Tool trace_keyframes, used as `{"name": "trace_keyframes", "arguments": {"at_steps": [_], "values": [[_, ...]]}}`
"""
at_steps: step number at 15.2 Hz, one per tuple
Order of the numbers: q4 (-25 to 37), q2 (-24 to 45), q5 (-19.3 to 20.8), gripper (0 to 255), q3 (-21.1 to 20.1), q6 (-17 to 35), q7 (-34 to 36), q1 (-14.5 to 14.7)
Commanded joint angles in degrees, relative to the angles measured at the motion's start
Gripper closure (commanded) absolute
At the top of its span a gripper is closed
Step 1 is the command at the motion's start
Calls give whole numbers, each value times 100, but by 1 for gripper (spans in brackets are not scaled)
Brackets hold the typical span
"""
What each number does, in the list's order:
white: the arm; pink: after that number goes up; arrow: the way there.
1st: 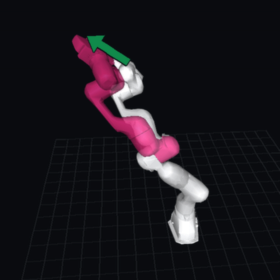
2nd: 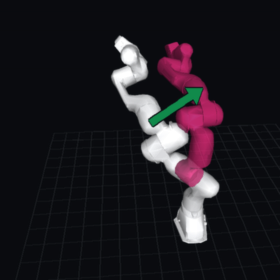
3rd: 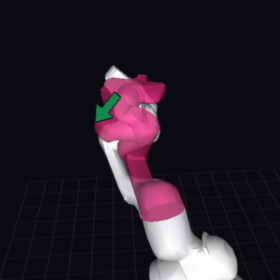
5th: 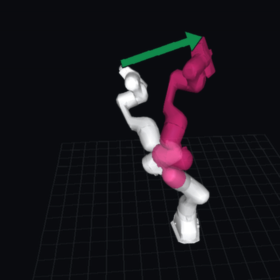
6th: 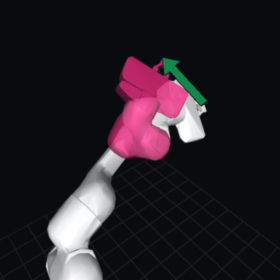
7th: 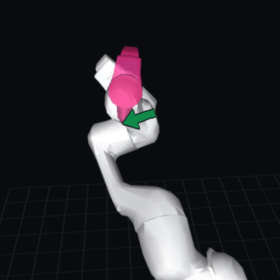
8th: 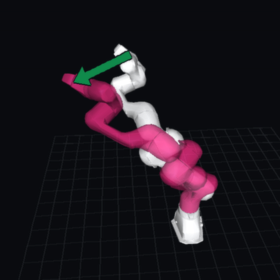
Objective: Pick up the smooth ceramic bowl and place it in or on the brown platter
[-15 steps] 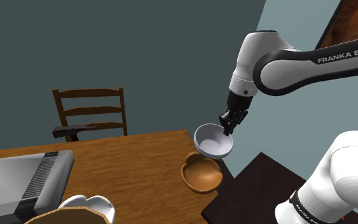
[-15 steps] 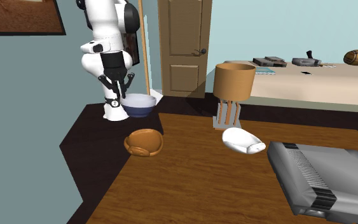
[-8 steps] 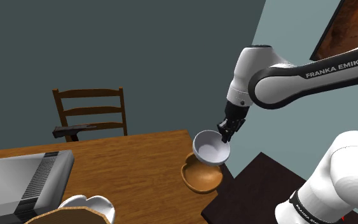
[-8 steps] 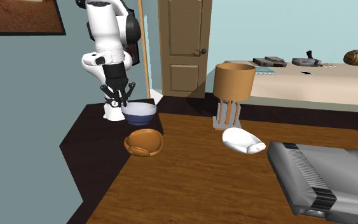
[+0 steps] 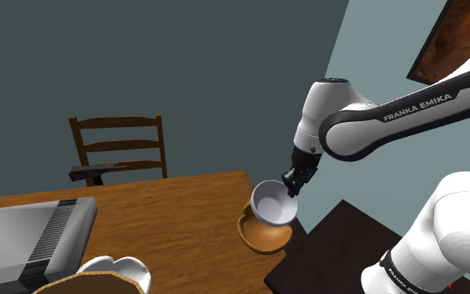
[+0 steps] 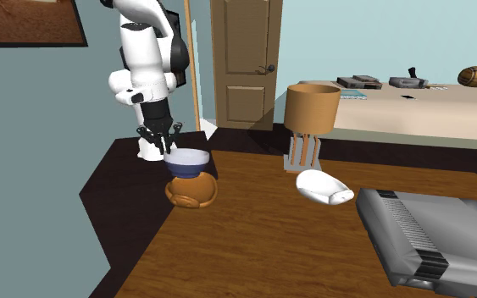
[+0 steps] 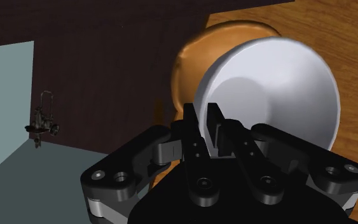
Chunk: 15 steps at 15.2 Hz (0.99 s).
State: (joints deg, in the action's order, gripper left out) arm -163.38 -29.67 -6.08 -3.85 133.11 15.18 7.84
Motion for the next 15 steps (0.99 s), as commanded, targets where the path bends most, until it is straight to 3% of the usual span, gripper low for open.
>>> {"name": "trace_keyframes", "arguments": {"at_steps": [1,3,11,12,15], "values": [[-70,144,-13,255,-3,221,-14,4],[-141,317,-29,255,-8,464,-28,11],[-141,317,-29,255,-7,464,-27,11],[-142,316,-29,0,-8,464,-27,11],[-142,317,-30,0,-8,464,-27,11]]}}
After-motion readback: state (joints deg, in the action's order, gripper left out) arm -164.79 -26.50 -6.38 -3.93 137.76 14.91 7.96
